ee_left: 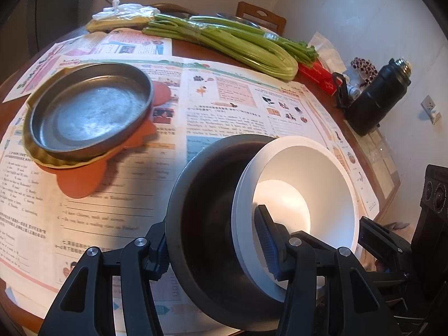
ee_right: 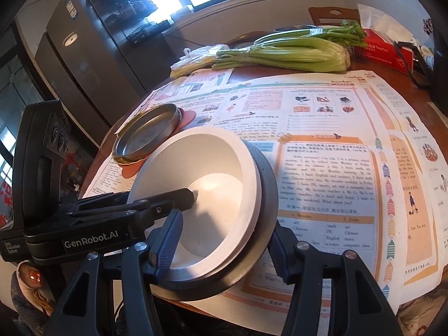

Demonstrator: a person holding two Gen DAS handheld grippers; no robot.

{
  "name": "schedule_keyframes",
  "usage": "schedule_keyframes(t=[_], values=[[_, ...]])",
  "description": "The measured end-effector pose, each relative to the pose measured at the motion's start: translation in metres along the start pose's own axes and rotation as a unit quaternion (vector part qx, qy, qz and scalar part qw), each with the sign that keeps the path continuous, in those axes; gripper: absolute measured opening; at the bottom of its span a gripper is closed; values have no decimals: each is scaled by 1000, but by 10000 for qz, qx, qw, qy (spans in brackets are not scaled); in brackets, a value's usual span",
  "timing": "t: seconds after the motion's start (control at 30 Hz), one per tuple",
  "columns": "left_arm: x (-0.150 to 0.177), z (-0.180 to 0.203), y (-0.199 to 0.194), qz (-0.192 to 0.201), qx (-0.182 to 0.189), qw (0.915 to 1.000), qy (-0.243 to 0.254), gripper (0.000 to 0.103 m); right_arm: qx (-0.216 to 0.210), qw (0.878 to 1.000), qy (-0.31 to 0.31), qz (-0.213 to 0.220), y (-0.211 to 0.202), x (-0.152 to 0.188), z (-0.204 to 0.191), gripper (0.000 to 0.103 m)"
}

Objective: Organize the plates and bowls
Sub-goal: 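Lift the nested bowl stack with the left tool and carry it toward the plate stack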

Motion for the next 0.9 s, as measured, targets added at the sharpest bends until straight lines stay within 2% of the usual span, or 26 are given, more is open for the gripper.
schedule_keyframes(t=[0.2,0.5,0.9], values=[[-10,-8,-12,108,-28,9999,-25,54,4,9999,-107,10,1,-9,-13,58],[-38,-29,-44,526,-50,9985,-148,54,-167,9991,-373,127,6,-35,-40,58],[-73,-66,-89,1032,-178,9942,-237,55,-275,9937,-923,570,4,-87,-95,58]])
Point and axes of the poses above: each gripper's, at about its wrist camera, not at the fingertips, and y roughly the way its jaws point, z to its right, x to its underside, the point moved 4 cm from there along y, roughly the way its jaws point, and after that the axes turned 1 degree about -x, right-handed, at the moved point
